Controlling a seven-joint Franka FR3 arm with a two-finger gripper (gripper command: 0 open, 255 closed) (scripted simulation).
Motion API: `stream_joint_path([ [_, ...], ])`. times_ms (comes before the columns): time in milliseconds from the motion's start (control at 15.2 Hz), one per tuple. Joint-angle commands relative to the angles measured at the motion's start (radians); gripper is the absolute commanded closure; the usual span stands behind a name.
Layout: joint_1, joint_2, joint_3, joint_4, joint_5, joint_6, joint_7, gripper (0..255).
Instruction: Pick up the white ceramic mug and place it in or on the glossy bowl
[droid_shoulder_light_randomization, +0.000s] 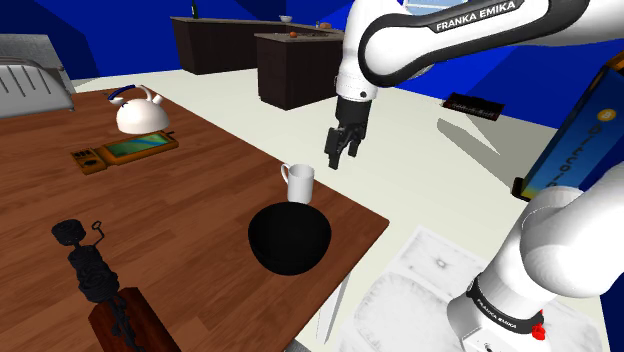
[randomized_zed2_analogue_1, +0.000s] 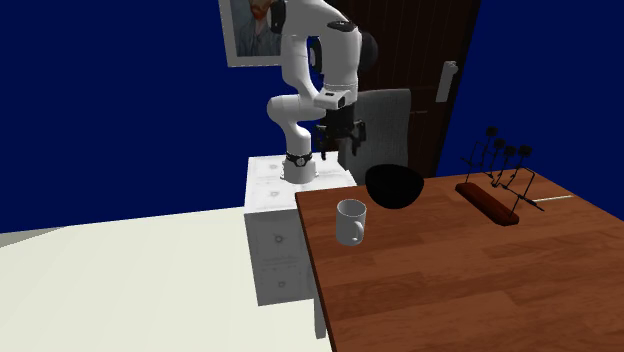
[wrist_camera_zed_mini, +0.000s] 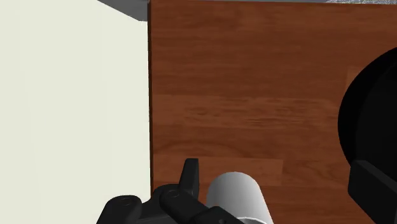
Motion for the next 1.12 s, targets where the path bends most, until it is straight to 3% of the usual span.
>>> stream_joint_path([
  [0,0.003,0.081,0.012,0.038,-0.01,0.052,-0.001,0],
  [594,0.021,0.416,0.05,0.233,-0.091,0.226,0.01,0],
  [1056,0.025,0.476,0.05,0.213,-0.107,0.306,0.018,0],
])
